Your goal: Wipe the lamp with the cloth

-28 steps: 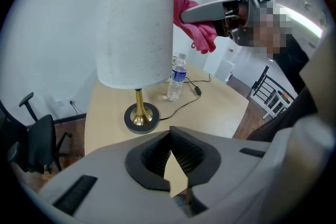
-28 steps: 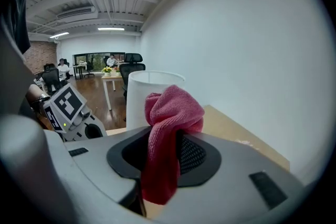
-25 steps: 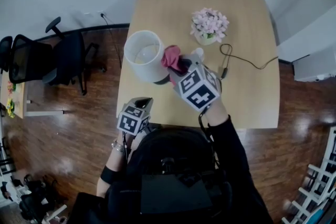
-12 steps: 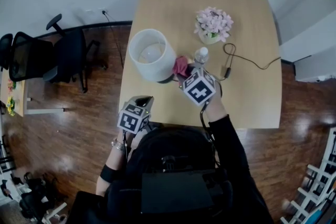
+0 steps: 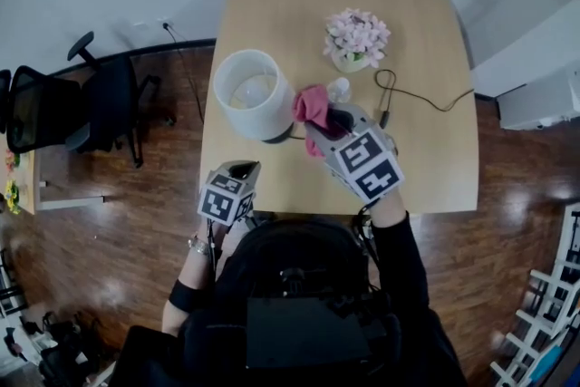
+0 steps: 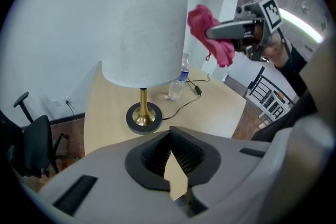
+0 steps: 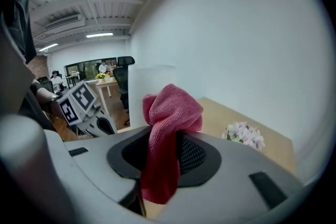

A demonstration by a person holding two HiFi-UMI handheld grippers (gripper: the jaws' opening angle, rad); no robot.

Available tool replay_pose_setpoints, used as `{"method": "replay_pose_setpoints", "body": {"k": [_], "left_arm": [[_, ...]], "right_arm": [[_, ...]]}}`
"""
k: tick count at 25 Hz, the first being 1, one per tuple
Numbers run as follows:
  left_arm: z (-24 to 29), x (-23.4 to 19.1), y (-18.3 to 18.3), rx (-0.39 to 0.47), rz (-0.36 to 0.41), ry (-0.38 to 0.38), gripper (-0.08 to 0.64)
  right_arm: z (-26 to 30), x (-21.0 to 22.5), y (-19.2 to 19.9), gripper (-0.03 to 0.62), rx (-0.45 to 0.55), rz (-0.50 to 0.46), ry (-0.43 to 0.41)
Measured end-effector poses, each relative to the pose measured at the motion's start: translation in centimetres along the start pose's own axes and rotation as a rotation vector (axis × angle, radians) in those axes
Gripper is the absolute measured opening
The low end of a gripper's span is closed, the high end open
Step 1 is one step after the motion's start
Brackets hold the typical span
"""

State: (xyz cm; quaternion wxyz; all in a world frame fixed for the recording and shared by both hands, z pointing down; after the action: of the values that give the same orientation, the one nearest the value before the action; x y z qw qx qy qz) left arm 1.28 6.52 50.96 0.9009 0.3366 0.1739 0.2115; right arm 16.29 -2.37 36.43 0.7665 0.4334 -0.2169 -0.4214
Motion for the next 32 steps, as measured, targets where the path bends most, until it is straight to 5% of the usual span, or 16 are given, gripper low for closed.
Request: {"method": "replay_pose_setpoints", "body": {"k": [4, 8, 32], "left_arm": [[0.1, 0.2, -0.3, 0.010, 0.011, 0.017, 0.002], [-0.4, 0.0, -0.2, 0.016, 0.017, 0.017, 0.002], [-2.1, -1.3, 1.8, 0.034, -0.020, 0.016, 0.002]], "right_arm": [[-1.6, -1.9, -4.6, 0.130, 0.111, -0.061, -0.037], [-0.6, -3.7, -5.5, 0.130, 0.113, -0.099, -0.070], [7.1, -5.9, 8.9, 0.129, -0.304, -0.013, -0.091]]}}
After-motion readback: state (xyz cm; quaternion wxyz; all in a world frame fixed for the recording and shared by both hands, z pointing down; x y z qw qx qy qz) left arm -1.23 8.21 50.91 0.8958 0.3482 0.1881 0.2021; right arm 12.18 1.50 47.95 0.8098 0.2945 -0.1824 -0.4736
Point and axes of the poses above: the fingertips, and each gripper's own axes: z forward along the fingers, x to its right, y out of its underside, the point moved 4 cm from there along -z, backward along the fingers, and after that the axes turned 5 degrees about x, right-handed, at the moved point
